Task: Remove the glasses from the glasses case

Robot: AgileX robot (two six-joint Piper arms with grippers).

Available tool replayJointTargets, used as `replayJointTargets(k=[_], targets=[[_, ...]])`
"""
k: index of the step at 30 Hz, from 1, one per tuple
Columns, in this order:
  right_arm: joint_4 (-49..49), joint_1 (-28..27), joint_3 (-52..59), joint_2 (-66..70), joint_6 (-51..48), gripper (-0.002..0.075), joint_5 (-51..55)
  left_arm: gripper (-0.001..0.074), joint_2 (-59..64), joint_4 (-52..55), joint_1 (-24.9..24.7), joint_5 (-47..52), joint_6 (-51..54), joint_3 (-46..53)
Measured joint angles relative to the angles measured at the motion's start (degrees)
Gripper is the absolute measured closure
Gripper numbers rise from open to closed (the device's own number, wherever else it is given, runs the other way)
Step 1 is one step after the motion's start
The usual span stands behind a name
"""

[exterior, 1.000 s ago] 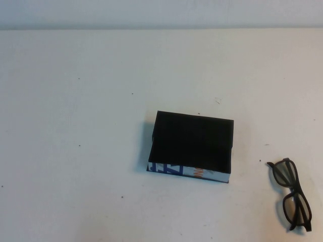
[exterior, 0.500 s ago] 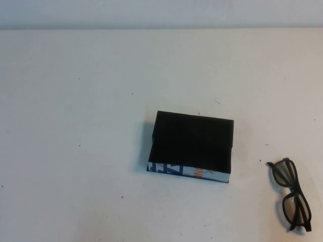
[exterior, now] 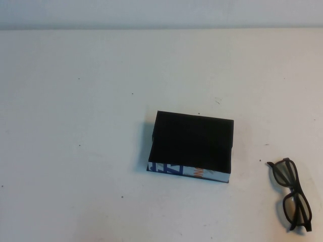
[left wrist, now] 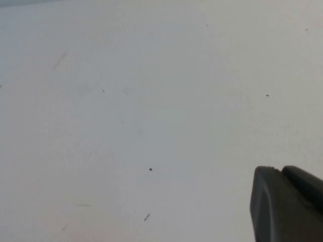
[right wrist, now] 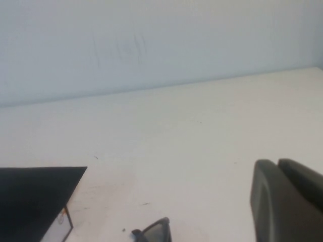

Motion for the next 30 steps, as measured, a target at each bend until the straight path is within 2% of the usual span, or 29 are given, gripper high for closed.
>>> replayJointTargets(k=[5, 12, 18, 25, 30], targets=[[-4.02, 0.00, 0.00, -0.04, -0.10, 0.0742, 3.82, 0.0741, 0.00, 0.00, 0.00, 0.00, 0.00, 0.00], [-4.64, 0.00, 0.00, -0.04, -0.20, 0.0742, 12.27, 0.0741, 0.00, 0.00, 0.00, 0.00, 0.00, 0.00], [-2.83, 0.25, 0.00, -0.04, -0.10, 0.0742, 12.86, 0.0741, 0.00, 0.00, 0.00, 0.00, 0.00, 0.00], [-2.69, 5.51, 0.00, -0.04, -0.02, 0.0742, 12.86, 0.0741, 0.00, 0.00, 0.00, 0.00, 0.00, 0.00], [-2.69, 6.40, 0.00, -0.04, -0.02, 0.0742, 12.86, 0.0741, 0.00, 0.00, 0.00, 0.00, 0.00, 0.00]])
